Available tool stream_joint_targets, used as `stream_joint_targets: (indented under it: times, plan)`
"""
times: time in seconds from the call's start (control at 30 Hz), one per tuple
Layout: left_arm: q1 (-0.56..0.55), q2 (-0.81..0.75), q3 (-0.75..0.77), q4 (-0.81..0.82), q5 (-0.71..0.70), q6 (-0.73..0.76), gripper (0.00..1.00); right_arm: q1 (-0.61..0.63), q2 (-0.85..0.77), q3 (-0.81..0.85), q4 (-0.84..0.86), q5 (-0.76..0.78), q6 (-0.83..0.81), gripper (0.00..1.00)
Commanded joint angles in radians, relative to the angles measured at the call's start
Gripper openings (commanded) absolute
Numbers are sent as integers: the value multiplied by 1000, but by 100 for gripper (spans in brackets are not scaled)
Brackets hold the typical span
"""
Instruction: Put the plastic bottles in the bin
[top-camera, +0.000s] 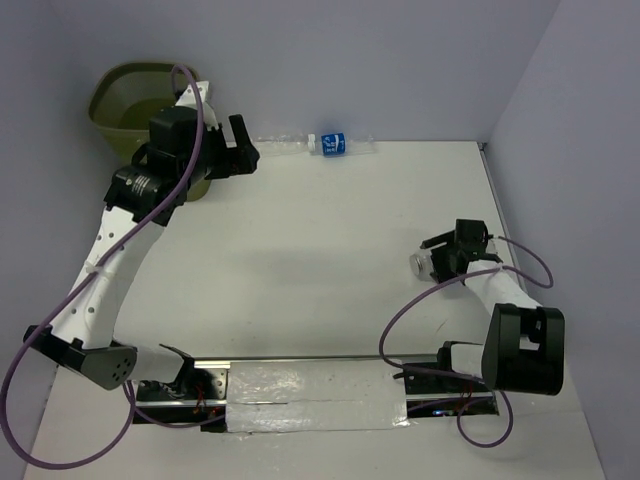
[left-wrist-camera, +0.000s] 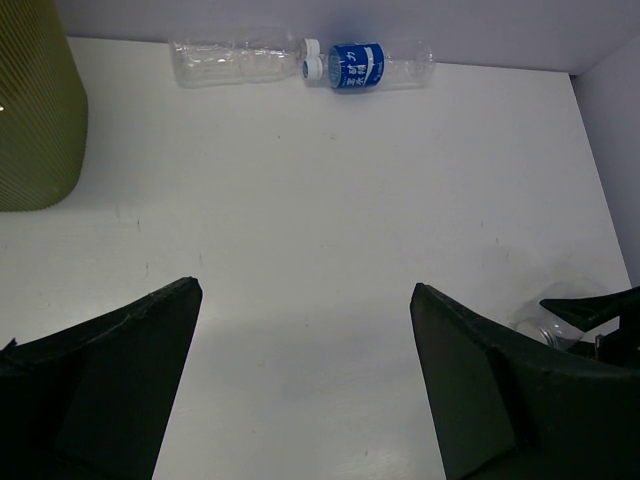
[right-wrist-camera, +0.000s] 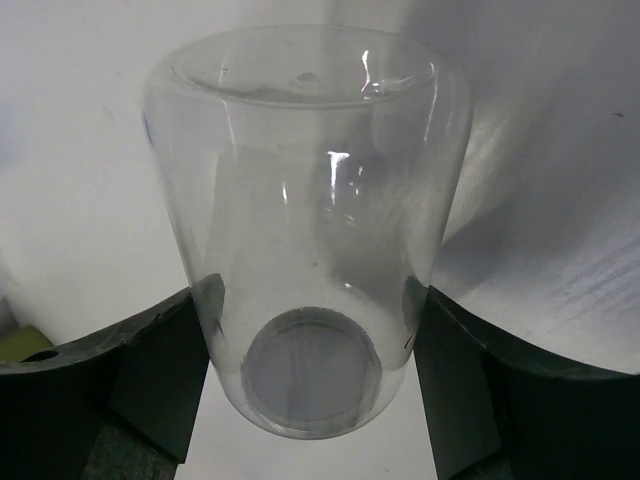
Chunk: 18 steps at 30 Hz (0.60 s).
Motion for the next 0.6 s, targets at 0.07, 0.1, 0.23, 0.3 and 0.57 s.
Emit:
stream_joint_targets:
  times: [0.07, 0.1, 0.23, 0.3, 0.57]
  plan:
    - [0, 102, 171, -48, 63, -32, 99, 13, -102, 165, 1, -146, -282, 60]
    - [0, 124, 205, -63, 84, -37, 99, 22, -108, 223, -2, -255, -356, 60]
    - [-2, 260, 375, -138, 288, -78, 99, 171, -102, 403, -67, -437, -508, 60]
    - [-2, 288, 400, -139, 383, -97, 99, 240, -70, 512, -112, -482, -577, 62]
    - [-3, 278, 244, 44, 773, -241, 99, 443, 47, 678, -68, -663, -657, 63]
